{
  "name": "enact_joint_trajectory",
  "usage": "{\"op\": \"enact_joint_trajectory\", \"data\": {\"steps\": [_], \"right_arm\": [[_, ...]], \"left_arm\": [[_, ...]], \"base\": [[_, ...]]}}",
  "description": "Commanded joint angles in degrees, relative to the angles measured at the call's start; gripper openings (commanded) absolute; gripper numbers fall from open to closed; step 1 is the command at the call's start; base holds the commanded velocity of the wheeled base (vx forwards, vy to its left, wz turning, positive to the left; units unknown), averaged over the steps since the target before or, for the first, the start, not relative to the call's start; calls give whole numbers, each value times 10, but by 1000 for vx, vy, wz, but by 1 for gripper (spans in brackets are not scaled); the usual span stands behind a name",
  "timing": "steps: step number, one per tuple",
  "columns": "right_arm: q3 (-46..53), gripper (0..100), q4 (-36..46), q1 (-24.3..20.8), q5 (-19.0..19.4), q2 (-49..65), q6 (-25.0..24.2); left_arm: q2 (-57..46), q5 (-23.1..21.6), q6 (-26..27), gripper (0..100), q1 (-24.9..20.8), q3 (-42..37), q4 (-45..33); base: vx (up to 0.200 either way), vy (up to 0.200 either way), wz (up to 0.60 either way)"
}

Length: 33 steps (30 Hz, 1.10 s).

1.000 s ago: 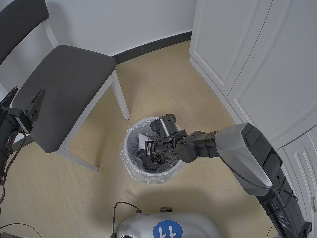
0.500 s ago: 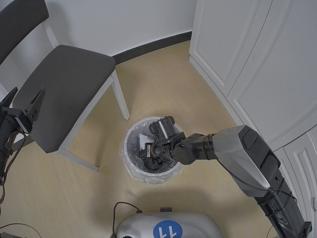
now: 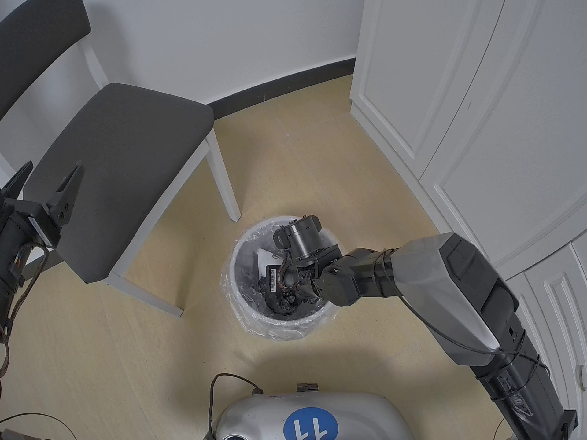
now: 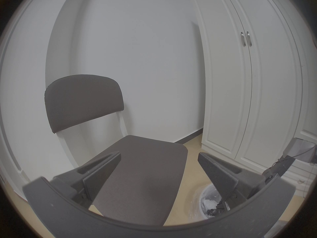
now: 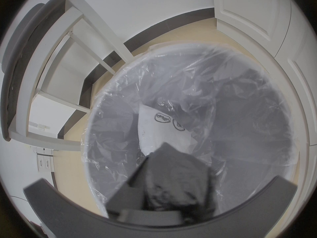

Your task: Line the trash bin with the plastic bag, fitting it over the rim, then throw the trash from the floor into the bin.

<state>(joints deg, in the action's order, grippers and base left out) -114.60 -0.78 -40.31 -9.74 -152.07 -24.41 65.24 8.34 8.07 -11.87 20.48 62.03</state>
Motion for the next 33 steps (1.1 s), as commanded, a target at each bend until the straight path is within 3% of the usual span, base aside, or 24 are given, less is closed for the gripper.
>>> {"op": "enact_joint_trajectory", "data": {"steps": [1,21,27,33], "right_arm": [[0,100,1,-5,0,0,2],[0,100,8,-4,-10,57,48],[0,100,7,-4,-38,61,82],[0,100,6,-4,-42,60,91]], "left_arm": [[1,0,0,100,0,0,0],[0,0,0,100,0,-2,0],[-3,0,0,100,0,-3,0],[-1,0,0,100,0,-3,0]], "base": [[0,0,0],[0,0,0],[0,0,0],[0,0,0]]}}
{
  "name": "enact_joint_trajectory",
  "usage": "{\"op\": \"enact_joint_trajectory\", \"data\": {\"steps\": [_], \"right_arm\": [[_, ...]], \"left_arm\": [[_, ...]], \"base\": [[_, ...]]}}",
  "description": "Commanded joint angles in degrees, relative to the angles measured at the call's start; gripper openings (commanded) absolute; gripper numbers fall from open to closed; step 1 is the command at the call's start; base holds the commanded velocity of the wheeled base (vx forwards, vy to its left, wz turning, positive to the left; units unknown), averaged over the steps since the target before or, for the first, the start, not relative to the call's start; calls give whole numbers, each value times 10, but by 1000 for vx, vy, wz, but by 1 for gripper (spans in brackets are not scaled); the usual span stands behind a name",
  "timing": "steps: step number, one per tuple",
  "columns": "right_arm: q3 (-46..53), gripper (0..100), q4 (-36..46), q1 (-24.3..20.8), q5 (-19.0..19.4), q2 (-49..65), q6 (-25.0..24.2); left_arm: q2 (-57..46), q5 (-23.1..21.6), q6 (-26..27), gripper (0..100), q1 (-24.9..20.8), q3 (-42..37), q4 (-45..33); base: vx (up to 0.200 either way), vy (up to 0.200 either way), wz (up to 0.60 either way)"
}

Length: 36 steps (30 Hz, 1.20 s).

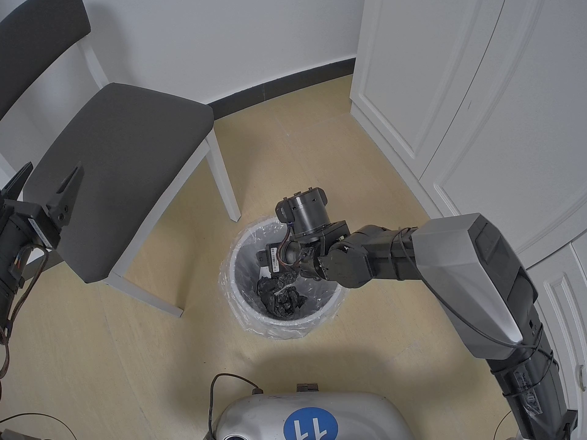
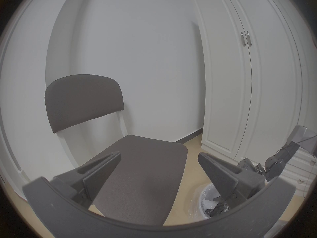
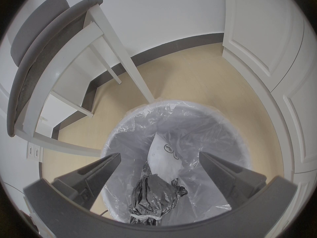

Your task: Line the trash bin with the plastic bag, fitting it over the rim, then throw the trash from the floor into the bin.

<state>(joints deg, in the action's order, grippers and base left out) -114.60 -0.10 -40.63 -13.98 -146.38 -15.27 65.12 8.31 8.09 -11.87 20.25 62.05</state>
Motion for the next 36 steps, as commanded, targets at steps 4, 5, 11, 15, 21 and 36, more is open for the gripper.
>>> {"op": "enact_joint_trajectory", "data": {"steps": [4,5,11,15,21,36], "right_arm": [[0,100,-1,-1,0,8,0],[0,100,-1,0,0,13,0],[3,100,1,2,0,43,1],[33,100,1,4,0,74,10],[196,100,-17,25,1,222,48],[496,100,-172,173,11,562,104]], "left_arm": [[-1,0,0,100,-2,-1,0],[0,0,1,100,-2,-1,0],[2,0,1,100,-16,-7,0],[4,0,1,100,-31,-12,0],[36,1,-4,100,-38,-17,-1],[105,1,-41,100,-29,-15,0]], "base": [[0,0,0],[0,0,0],[0,0,0],[0,0,0],[0,0,0],[0,0,0]]}}
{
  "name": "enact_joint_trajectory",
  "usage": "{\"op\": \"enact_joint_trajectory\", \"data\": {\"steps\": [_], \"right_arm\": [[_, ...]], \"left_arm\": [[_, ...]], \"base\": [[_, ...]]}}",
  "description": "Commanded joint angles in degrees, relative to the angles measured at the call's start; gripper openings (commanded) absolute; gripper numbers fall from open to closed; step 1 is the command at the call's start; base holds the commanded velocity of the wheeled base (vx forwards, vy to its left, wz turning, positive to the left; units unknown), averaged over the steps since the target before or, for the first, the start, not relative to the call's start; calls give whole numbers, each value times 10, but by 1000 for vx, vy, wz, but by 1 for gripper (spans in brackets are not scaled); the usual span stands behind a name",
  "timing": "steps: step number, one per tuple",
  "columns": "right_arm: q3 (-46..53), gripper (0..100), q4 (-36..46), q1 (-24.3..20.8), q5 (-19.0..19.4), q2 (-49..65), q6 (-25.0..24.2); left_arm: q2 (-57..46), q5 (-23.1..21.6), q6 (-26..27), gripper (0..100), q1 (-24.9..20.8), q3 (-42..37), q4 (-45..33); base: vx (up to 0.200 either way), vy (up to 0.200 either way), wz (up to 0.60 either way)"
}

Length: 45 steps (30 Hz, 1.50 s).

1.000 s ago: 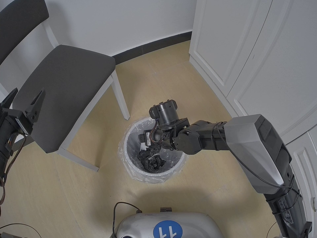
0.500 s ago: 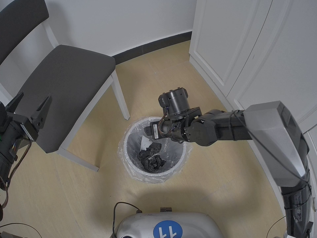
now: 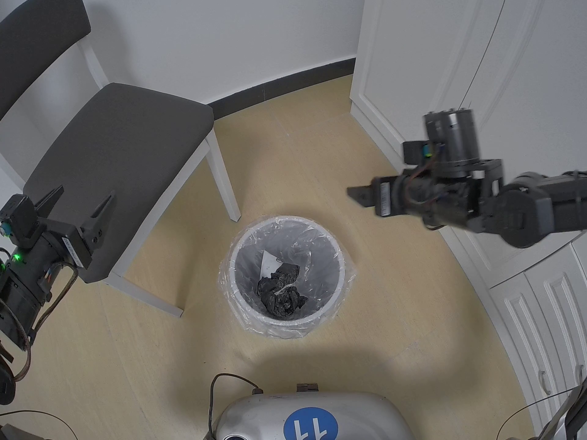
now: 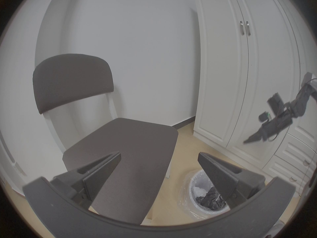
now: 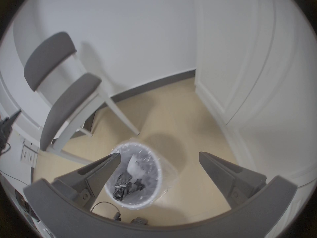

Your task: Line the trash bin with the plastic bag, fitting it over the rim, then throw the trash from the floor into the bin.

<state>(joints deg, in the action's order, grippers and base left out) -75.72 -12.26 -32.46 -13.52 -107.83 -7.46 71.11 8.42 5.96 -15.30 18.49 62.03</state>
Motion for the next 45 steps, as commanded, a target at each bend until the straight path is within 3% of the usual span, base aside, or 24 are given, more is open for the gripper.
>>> {"op": "enact_joint_trajectory", "data": {"steps": [1,10,16,29,35,45], "right_arm": [[120,100,-52,108,12,199,26],[237,100,-54,235,101,363,27],[292,100,-54,259,103,463,26],[391,100,-54,262,102,624,25],[446,100,-51,322,107,747,31],[533,100,-45,366,147,898,25]], "left_arm": [[48,0,-24,100,8,3,0],[52,0,-26,100,11,-3,2],[27,0,-27,100,13,-3,22],[-29,-1,-22,100,13,-7,24],[-74,-2,-18,100,12,1,21],[-97,-1,6,100,10,1,21]], "base": [[0,0,0],[0,0,0],[0,0,0],[0,0,0],[0,0,0],[0,0,0]]}}
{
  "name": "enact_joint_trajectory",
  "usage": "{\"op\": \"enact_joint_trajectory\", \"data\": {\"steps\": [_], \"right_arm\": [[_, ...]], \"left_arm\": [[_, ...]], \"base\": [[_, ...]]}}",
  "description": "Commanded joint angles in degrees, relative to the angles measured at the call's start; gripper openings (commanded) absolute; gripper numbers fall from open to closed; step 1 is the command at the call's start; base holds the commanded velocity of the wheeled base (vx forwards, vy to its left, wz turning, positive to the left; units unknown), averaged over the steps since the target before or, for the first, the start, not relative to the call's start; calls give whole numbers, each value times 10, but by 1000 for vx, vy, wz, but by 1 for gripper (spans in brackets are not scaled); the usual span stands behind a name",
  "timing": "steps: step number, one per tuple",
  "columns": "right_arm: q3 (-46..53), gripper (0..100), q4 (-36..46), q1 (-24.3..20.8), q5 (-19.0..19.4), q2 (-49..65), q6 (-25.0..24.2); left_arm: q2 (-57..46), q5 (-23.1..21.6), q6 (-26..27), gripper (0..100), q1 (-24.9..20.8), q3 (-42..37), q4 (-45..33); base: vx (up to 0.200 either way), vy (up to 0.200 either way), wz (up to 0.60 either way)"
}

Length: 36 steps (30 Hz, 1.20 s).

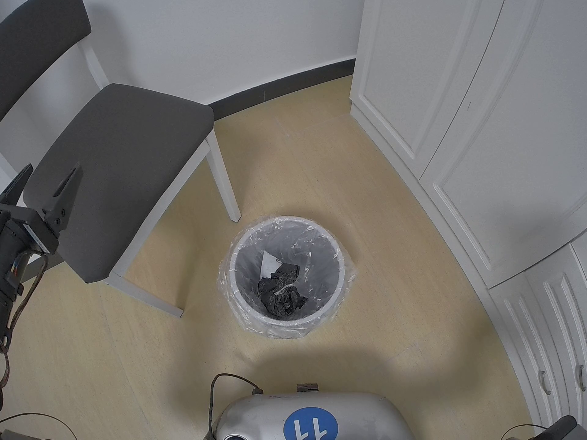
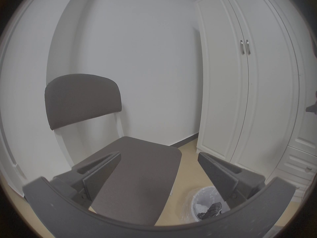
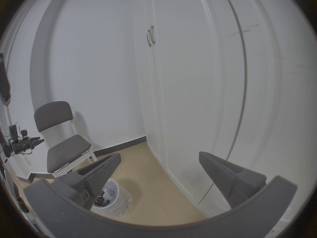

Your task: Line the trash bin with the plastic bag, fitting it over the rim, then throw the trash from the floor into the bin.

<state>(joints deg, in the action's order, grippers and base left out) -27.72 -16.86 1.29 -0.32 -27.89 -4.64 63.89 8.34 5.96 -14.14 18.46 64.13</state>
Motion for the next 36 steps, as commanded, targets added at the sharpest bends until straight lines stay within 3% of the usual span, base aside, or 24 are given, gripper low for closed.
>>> {"op": "enact_joint_trajectory", "data": {"steps": [1,10,18,36], "right_arm": [[65,100,1,33,20,117,-3],[128,100,-1,35,44,223,-26],[173,100,-12,35,37,223,-53],[176,100,-12,35,37,223,-42]], "left_arm": [[-29,0,6,100,-2,4,0],[-63,-3,11,100,-1,18,-5],[-66,-3,10,100,1,23,-5],[-89,-6,9,100,1,28,-6]], "base": [[0,0,0],[0,0,0],[0,0,0],[0,0,0]]}}
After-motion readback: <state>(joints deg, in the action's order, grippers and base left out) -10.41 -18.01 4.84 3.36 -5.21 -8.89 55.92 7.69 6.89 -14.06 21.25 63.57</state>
